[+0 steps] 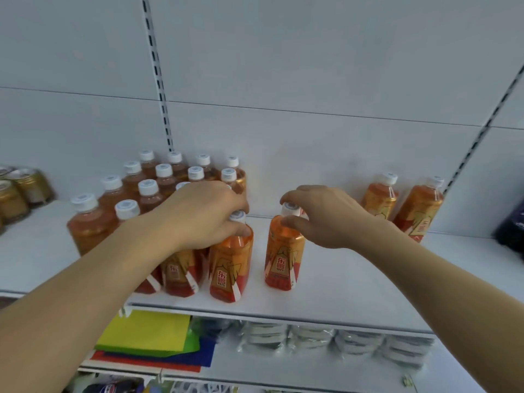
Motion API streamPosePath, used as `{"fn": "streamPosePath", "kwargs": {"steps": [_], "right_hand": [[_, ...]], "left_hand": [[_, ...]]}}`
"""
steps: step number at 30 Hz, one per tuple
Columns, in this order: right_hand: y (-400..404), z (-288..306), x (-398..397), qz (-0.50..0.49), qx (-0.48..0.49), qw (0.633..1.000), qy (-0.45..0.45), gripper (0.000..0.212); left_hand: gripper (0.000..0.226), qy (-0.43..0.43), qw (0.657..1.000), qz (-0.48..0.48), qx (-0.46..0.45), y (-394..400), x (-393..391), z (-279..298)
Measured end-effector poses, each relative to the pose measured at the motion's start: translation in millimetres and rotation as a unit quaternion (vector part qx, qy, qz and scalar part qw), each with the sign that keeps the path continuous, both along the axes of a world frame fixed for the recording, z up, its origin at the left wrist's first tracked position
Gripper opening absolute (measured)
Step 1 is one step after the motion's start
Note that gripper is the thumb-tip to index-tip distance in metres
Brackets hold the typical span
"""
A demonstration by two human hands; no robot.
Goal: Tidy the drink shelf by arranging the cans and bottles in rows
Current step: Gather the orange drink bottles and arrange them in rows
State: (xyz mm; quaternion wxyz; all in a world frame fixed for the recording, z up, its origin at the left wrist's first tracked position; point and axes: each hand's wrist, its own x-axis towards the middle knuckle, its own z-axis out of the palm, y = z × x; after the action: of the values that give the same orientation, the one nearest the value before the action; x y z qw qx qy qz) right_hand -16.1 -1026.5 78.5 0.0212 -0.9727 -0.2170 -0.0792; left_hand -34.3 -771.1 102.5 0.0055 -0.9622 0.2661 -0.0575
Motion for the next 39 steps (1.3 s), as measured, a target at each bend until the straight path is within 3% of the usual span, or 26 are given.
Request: {"fn": "streamPosePath", "kwargs": {"steps": [10, 21, 27, 32, 39], "right_hand": [[45.4, -4.2, 54.9, -0.066, -0.005, 0.998, -0.011, 0.043], [60.0, -11.9, 133.9, -0.083, -0.006, 0.996, -0.023, 0.04], [62.8, -18.7, 158.5, -0.072, -0.006, 0.997, -0.036, 0.04], [58.7, -23.9, 169.9, -0.075, 0.011, 0.996, -0.044, 0.039], [57.7, -28.6, 165.2, -0.076, 0.007, 0.996, -0.045, 0.047]], "left_hand": [[0.035, -0.019, 0.999, 0.016, -0.039, 29.2, 10.3, -10.6], [0.04, -0.006, 0.999, -0.034, 0.029, 31.6, 18.3, -7.3], [0.071, 0.025, 0.999, -0.025, 0.024, 39.5, 28.1, -10.3], [0.05, 0.021, 0.999, -0.027, 0.035, 36.0, 26.8, -8.9], [0.047, 0.009, 0.999, -0.028, 0.021, 38.0, 28.5, -12.8]]}}
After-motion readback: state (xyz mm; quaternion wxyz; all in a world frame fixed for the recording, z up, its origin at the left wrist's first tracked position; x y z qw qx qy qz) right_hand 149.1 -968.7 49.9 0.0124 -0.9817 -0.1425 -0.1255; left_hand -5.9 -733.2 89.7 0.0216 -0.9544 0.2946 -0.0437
